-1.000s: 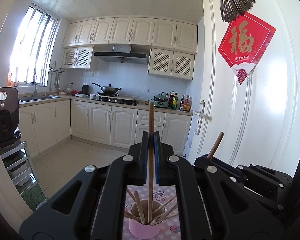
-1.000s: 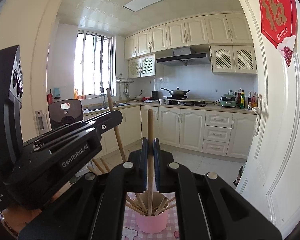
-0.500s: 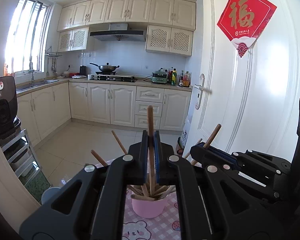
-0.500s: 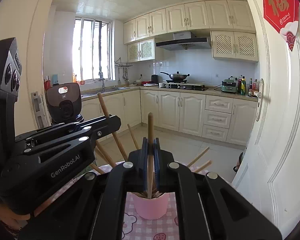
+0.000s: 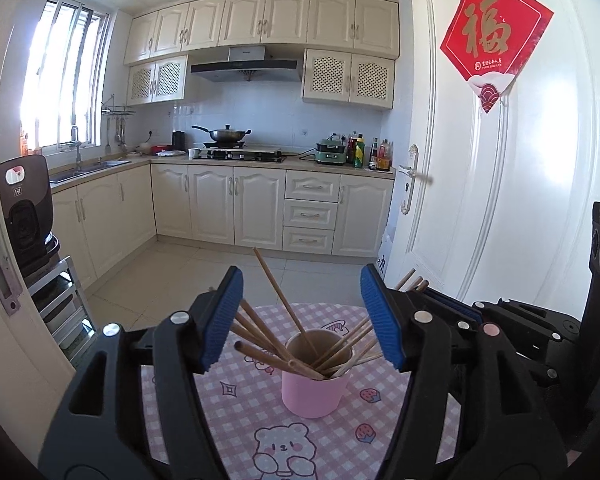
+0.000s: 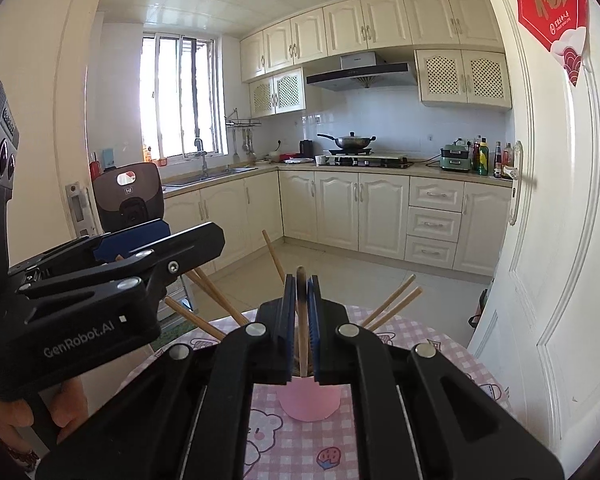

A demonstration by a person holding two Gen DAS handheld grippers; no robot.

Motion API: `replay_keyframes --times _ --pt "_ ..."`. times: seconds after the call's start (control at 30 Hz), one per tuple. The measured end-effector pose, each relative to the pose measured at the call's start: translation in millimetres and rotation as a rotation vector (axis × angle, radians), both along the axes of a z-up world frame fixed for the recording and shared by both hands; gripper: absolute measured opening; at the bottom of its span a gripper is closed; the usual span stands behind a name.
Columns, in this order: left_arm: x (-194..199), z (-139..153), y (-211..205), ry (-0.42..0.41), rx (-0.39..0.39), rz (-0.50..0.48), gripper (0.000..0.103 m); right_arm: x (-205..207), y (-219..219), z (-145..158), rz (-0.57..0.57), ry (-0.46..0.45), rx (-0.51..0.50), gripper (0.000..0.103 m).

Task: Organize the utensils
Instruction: 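Open both tools to release the sticks into the pink cup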

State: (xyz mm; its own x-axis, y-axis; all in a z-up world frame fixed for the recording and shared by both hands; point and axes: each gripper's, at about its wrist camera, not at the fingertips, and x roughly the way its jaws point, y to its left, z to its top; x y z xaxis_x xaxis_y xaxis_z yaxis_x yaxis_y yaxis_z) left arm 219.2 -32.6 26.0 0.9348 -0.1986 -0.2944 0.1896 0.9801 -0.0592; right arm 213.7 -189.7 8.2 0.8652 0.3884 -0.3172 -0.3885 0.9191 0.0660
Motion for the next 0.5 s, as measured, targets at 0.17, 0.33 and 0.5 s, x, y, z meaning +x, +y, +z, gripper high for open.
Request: replay_keyframes --times 0.17,0.33,0.5 --pt "-13.7 -1.6 4.8 0.006 0.019 0.009 0.070 -12.1 0.5 1.8 -0.001 -0.001 0.009 0.013" --pt "-34.7 -2.4 11.9 0.000 0.027 0.022 0.076 -31.6 -0.4 5.8 0.002 -0.016 0.024 0.023" --pt "-59.7 -2.3 20.1 -0.014 0.030 0.041 0.085 -59.7 -1.3 7.0 -0.002 -0.047 0.039 0.037"
